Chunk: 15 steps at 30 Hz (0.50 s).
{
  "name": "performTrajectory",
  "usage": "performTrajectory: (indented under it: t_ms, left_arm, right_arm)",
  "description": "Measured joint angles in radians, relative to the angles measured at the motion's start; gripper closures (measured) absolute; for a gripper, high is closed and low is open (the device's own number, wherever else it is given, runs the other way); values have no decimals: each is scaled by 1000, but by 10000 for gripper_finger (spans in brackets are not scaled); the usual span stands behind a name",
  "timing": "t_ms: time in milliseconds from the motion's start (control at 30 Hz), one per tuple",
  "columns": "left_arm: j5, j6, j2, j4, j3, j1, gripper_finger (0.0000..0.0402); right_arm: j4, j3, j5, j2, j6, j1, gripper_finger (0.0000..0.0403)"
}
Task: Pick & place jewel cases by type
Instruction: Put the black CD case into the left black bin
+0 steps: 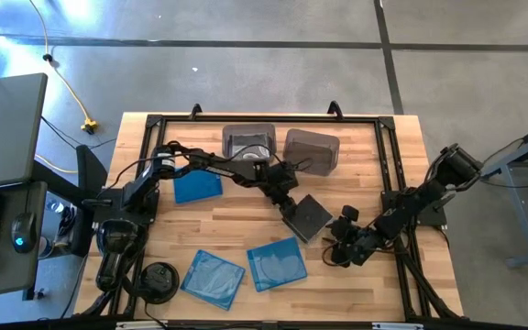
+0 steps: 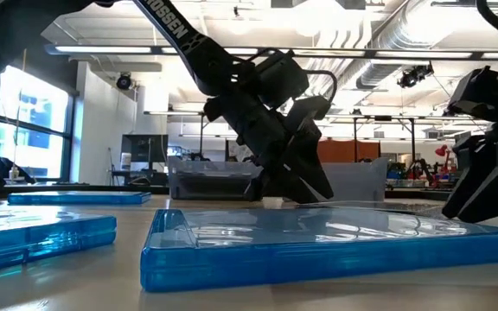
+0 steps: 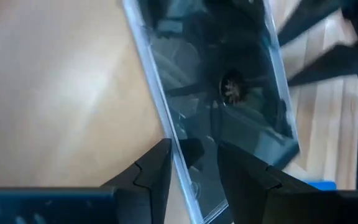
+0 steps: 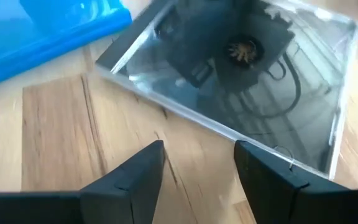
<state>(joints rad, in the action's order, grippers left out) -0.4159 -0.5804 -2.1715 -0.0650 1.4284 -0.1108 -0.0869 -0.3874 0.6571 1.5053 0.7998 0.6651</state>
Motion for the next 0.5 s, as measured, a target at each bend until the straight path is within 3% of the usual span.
performTrajectory:
  t_ms: [100,300,500]
  left_arm:
    - [6,3,1,2,2,-5,275]
    - [0,11,3,-6,10,-5,275]
    - [8,98,3,-186,92,-6,275]
  right_arm:
    - [-16,-1,31,0,-20,-6,206]
    - [-69,-2,-4,-1,-102,-47,206]
    - [-59,-2,7,-2,-111,-85,206]
